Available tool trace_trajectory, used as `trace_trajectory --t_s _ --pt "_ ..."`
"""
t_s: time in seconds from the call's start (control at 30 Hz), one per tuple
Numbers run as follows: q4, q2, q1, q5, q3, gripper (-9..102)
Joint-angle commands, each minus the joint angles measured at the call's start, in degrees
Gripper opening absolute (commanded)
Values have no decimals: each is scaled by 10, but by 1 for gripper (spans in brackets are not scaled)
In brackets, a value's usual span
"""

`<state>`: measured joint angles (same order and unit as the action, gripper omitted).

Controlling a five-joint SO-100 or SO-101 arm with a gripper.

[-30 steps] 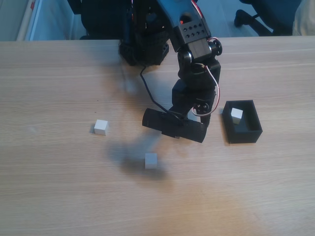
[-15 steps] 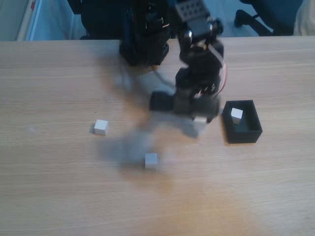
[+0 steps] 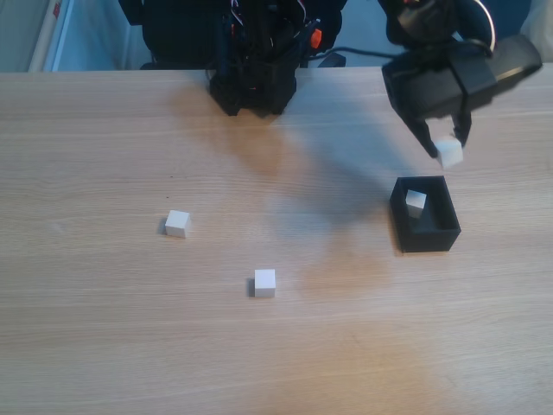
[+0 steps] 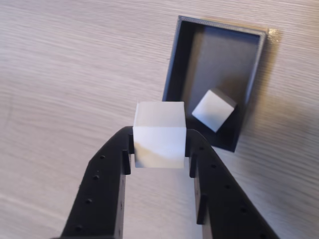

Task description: Pick blocks and place them in the box.

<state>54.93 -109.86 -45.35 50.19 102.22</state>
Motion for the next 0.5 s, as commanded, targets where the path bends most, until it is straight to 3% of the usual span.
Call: trace_trajectory --t_s 0.0,0.27,0.47 --pt "-24 17 2 13 -37 3" --pt "-69 51 35 40 -37 14" --pt "-71 50 60 72 -39 16"
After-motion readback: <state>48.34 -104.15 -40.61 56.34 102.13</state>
